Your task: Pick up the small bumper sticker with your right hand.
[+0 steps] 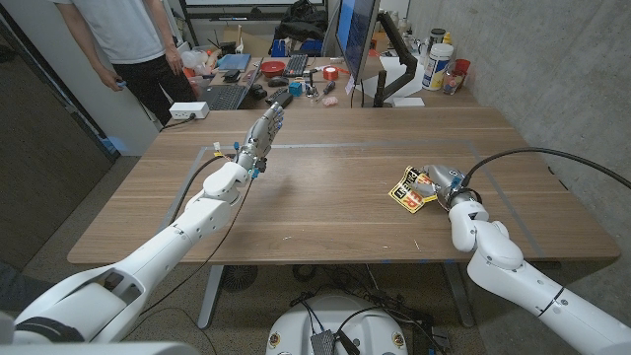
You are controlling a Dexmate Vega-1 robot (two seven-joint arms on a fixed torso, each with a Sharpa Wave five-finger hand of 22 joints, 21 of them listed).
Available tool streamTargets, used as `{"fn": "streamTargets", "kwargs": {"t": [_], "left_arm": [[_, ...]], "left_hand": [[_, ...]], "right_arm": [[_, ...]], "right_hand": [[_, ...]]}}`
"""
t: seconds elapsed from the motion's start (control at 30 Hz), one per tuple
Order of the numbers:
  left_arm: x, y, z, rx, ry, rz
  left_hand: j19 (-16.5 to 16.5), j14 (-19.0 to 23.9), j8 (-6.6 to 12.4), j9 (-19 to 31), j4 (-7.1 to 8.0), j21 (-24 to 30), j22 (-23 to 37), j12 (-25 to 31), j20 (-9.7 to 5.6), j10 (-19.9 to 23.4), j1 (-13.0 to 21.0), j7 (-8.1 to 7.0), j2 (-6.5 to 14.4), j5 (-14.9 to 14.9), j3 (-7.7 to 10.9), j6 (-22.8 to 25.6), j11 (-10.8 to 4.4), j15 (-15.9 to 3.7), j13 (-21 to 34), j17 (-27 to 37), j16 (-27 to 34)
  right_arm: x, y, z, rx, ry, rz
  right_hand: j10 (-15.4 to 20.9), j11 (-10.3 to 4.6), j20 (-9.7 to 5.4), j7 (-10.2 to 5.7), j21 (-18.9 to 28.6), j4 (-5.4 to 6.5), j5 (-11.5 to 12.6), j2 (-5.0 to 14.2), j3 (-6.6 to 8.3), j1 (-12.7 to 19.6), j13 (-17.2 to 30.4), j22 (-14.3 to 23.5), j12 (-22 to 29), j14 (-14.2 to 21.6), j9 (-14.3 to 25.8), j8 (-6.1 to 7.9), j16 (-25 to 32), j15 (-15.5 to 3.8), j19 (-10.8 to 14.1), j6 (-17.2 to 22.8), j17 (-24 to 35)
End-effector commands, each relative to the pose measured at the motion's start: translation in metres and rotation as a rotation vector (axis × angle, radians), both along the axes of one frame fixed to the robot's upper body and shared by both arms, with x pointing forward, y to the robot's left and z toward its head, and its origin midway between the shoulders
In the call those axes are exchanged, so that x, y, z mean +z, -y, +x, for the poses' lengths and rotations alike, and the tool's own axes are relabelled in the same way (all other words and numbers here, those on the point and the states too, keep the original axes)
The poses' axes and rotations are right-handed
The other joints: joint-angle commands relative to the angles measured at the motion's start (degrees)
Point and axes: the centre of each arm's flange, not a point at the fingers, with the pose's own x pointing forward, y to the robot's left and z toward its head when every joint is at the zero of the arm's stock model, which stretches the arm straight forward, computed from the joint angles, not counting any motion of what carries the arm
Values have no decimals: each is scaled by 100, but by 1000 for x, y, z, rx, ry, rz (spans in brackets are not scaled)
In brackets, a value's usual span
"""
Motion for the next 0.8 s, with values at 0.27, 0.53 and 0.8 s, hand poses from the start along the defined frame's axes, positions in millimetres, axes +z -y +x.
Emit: {"fn": "streamTargets", "kwargs": {"t": [0.27, 0.53, 0.8], "left_arm": [[1, 0, 2, -8, 1, -3], [1, 1, 3, -11, 1, -1], [1, 2, 2, -13, 2, -1]], "left_hand": [[-19, -46, -6, 30, -11, -11, 20, 24, 38, -3, 27, -7, 76, -19, -34, 1, -34, -25, 10, 13, 6], [-18, -45, -6, 31, -11, -13, 20, 23, 36, -6, 29, -4, 79, -19, -38, 2, -36, -24, 10, 13, 6], [-19, -45, -6, 31, -12, -16, 20, 22, 33, -8, 30, -11, 82, -20, -43, 2, -35, -28, 10, 13, 6]], "right_arm": [[16, -4, -12, 18, 42, 4], [21, -6, -18, 27, 60, 3], [28, -6, -25, 33, 88, 2]], "right_hand": [[93, 23, 14, 12, 23, -5, -26, 7, 36, 119, 10, 21, 14, 99, 30, -7, -45, 23, 89, 67, 13], [122, 16, 22, 23, 10, 15, -37, 23, 39, 110, 11, 21, 8, 143, 35, 6, -56, 18, 93, 142, 18], [190, 31, 23, 30, 3, 36, -49, 29, 33, 87, 11, 21, 22, 175, 38, -4, -62, -4, 106, 149, 21]]}}
